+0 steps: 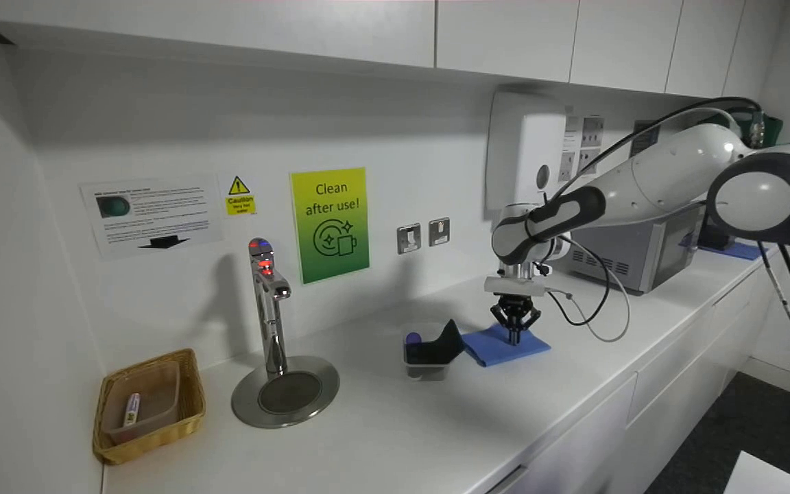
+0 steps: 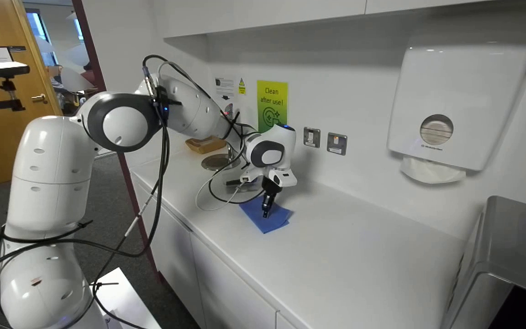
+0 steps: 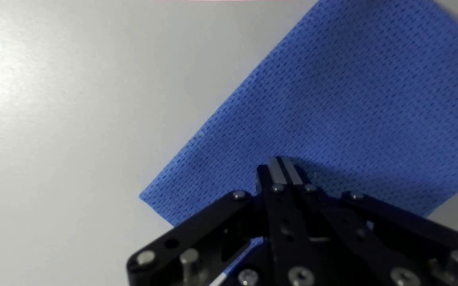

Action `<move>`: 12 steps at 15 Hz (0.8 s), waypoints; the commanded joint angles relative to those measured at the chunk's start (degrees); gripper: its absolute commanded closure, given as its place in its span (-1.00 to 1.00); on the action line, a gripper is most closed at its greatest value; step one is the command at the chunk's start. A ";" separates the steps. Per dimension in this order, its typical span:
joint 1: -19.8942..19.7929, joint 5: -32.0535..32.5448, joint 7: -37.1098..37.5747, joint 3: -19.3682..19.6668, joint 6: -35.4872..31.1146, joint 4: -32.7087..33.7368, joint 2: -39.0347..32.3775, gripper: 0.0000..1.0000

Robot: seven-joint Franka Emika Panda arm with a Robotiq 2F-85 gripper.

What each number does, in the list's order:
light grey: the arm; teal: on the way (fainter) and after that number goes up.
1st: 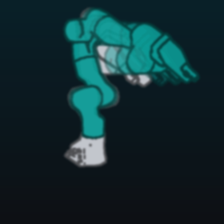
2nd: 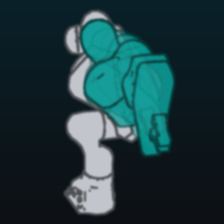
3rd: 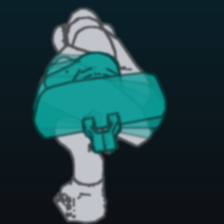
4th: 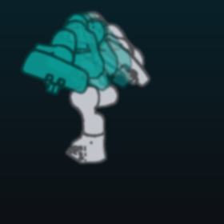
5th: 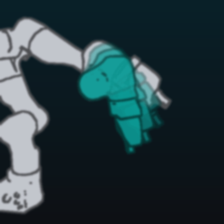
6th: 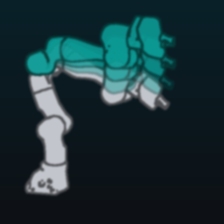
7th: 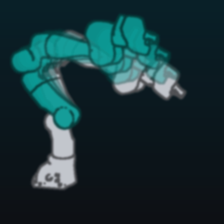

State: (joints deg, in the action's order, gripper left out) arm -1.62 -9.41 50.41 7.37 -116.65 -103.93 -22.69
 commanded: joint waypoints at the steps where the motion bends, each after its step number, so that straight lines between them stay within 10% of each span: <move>1: -0.64 1.87 -1.55 1.19 -3.06 -9.83 4.18 1.00; 12: -5.12 2.48 -0.56 5.67 -6.32 -13.51 6.05 1.00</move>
State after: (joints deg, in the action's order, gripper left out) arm -4.66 -7.82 50.40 11.84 -119.51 -114.04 -16.26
